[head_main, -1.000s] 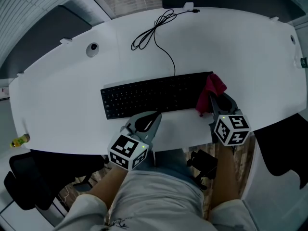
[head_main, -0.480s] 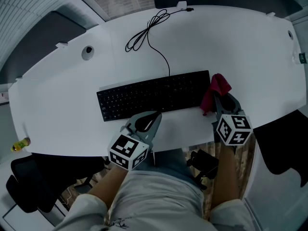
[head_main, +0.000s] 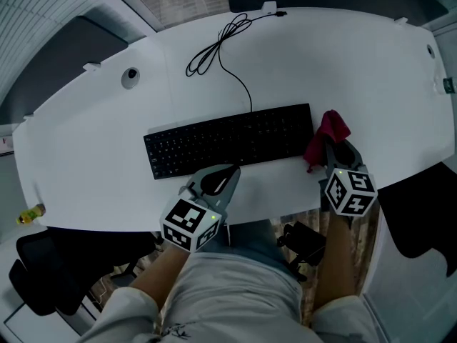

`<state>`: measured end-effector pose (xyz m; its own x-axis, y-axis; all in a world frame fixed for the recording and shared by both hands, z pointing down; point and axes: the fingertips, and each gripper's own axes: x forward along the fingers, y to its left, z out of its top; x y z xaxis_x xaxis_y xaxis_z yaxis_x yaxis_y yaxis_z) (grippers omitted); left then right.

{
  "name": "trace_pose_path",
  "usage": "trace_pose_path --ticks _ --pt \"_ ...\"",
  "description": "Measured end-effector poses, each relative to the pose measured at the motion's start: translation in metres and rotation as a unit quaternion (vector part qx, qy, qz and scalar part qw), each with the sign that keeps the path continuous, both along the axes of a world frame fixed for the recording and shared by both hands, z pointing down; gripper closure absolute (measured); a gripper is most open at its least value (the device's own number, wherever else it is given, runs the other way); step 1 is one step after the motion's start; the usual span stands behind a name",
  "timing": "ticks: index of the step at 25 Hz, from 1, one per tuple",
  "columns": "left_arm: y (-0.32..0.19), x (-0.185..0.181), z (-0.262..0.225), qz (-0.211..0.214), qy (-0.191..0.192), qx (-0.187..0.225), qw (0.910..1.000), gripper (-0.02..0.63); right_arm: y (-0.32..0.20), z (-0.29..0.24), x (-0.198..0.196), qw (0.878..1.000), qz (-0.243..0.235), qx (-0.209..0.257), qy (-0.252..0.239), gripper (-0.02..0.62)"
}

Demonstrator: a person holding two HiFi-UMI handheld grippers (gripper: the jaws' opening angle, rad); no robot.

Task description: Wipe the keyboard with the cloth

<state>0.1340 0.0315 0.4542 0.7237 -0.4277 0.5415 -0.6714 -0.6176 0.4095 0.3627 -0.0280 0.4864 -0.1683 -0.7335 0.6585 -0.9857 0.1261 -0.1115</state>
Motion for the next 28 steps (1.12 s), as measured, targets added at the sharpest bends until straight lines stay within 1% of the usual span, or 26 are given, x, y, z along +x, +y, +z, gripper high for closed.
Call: trace_pose_path --ticks 6,12,15,21,25,28 --pt "0.003 -0.003 -0.002 0.001 0.004 0.001 1.0 0.595 0.001 -0.006 -0.004 1.0 0.007 0.007 -0.017 0.532" --pt "0.01 -0.018 -0.004 -0.004 0.005 0.004 1.0 0.595 0.004 -0.018 -0.028 0.999 -0.003 0.019 -0.035 0.532" --pt "0.013 -0.029 -0.009 -0.004 0.004 0.01 0.9999 0.595 0.004 -0.028 -0.05 0.998 -0.014 0.027 -0.047 0.532" --pt "0.01 -0.054 -0.033 -0.012 0.006 0.037 0.9992 0.595 0.007 -0.059 -0.102 0.995 -0.045 0.05 -0.07 0.532" --pt "0.011 -0.078 -0.053 -0.025 0.003 0.055 0.9982 0.595 0.013 -0.087 -0.139 0.991 -0.068 0.064 -0.099 0.532" --pt "0.011 -0.097 -0.067 -0.038 0.002 0.068 0.997 0.595 0.019 -0.109 -0.168 0.987 -0.096 0.071 -0.108 0.532"
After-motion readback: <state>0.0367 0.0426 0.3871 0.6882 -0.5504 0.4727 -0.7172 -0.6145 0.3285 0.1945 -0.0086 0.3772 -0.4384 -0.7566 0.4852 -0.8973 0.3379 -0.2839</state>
